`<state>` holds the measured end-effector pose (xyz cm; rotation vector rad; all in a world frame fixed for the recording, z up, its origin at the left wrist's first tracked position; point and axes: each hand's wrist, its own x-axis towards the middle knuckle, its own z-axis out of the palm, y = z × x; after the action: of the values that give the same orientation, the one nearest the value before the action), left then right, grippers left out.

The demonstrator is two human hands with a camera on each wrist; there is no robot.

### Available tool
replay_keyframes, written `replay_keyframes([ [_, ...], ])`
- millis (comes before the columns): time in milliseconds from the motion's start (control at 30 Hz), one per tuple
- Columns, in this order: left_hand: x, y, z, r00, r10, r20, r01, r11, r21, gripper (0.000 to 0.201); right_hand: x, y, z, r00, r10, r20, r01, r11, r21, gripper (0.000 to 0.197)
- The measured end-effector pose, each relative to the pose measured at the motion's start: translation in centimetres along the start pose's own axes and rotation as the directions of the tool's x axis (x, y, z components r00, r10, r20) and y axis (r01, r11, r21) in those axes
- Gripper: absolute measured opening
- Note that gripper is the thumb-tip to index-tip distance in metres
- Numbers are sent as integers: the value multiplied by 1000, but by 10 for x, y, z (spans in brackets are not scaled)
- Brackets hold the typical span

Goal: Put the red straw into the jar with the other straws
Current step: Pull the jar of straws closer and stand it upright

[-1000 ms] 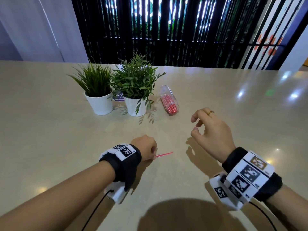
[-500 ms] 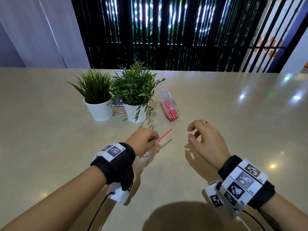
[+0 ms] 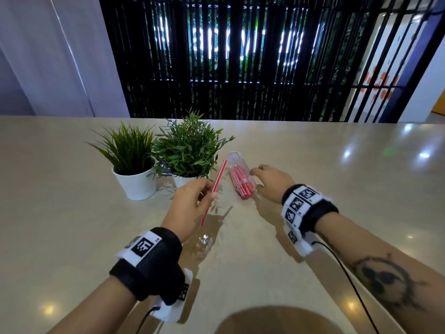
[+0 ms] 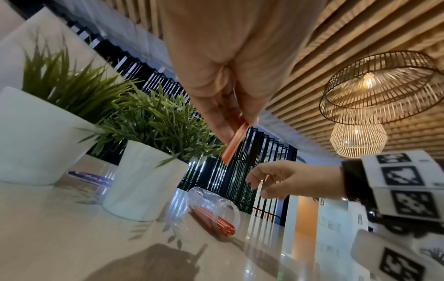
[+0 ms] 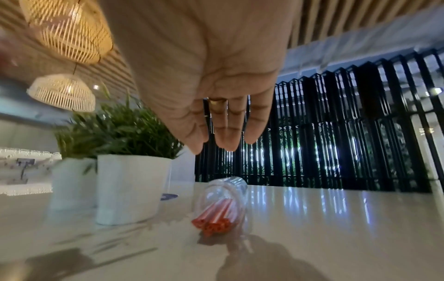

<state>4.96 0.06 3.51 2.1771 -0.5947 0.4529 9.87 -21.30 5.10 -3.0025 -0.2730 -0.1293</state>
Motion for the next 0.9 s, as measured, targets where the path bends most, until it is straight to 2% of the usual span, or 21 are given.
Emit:
replay_keyframes([
  [167,9,-2,-1,998,-29,-48,26,998,-63,5,37,11,7,994,-45,102,67,971,-228,73],
  [267,15,-2,-1,997,-61,-50,56,994,-95,5,55,14,18,987,-68,145,117,924,-365,83],
  [433,17,0,2,994,-104,-45,99,988,-115,6,78,22,27,965,-134,227,239,807,-540,85],
  [567,13,-2,7,991,-112,-66,106,990,-96,7,91,17,31,911,-261,319,400,741,-539,75],
  [733,13,-8,10,985,-141,-99,130,985,-114,6,99,13,33,875,-292,387,476,667,-574,68],
  [833,11,-9,8,983,-160,-89,148,980,-135,13,102,15,30,847,-319,425,531,547,-647,67],
  [900,10,-10,6,979,-185,-87,169,972,-164,20,101,16,28,832,-329,447,555,506,-660,64],
])
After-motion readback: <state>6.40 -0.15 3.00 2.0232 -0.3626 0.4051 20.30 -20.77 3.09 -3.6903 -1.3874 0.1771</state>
